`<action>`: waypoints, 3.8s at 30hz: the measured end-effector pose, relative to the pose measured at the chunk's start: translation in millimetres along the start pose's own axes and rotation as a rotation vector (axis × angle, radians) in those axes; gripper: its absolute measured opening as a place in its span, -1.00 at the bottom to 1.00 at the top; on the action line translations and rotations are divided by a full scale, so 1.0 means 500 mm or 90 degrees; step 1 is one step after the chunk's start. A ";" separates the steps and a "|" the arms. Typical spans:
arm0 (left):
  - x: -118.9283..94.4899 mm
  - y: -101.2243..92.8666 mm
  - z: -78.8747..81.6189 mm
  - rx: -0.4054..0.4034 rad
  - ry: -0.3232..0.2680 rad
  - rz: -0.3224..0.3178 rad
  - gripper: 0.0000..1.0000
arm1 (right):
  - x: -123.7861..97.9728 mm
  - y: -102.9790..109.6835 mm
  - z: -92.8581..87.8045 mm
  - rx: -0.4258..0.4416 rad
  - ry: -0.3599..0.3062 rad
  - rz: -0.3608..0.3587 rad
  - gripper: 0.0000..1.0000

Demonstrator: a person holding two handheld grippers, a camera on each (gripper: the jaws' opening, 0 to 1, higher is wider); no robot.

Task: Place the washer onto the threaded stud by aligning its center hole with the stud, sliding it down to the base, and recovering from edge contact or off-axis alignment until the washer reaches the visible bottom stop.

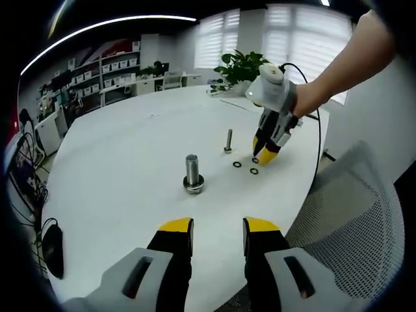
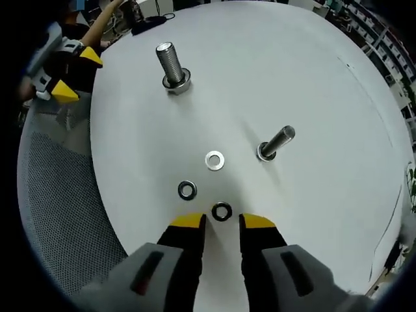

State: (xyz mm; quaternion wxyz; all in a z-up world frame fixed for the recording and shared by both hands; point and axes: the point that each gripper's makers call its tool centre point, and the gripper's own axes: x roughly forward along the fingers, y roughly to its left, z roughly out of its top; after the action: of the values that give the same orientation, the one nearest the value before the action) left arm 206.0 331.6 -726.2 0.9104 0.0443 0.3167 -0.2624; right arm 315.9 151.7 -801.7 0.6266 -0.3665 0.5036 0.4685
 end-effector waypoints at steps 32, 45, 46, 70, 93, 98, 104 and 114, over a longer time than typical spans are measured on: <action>-0.001 -0.002 0.002 0.007 -0.003 -0.003 -0.43 | 0.008 0.005 0.014 -0.067 0.108 -0.021 -0.70; -0.001 0.000 0.004 -0.001 -0.007 -0.003 -0.43 | 0.004 0.002 0.011 -0.032 0.072 -0.028 -0.74; -0.001 0.001 0.004 -0.002 -0.007 -0.003 -0.43 | 0.004 0.002 0.011 -0.033 0.072 -0.029 -0.74; -0.004 0.005 0.005 -0.015 -0.013 0.002 -0.43 | -0.035 -0.012 0.043 -0.008 0.017 -0.017 -0.74; -0.003 0.007 0.010 -0.014 -0.021 0.005 -0.43 | -0.099 -0.064 0.113 -0.020 -0.026 -0.043 -0.74; -0.005 0.011 0.011 -0.021 -0.025 0.009 -0.43 | -0.108 -0.065 0.137 -0.038 -0.035 -0.048 -0.74; -0.005 0.010 0.010 -0.019 -0.024 0.008 -0.43 | -0.101 -0.070 0.145 -0.047 -0.031 -0.051 -0.74; -0.005 0.010 0.010 -0.017 -0.024 0.008 -0.43 | -0.096 -0.085 0.150 -0.039 -0.026 -0.050 -0.74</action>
State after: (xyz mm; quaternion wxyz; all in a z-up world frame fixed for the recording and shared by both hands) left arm 209.5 335.6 -721.0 0.9183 0.0291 0.3029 -0.2532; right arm 375.4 198.6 -738.9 0.6430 -0.3955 0.4611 0.4664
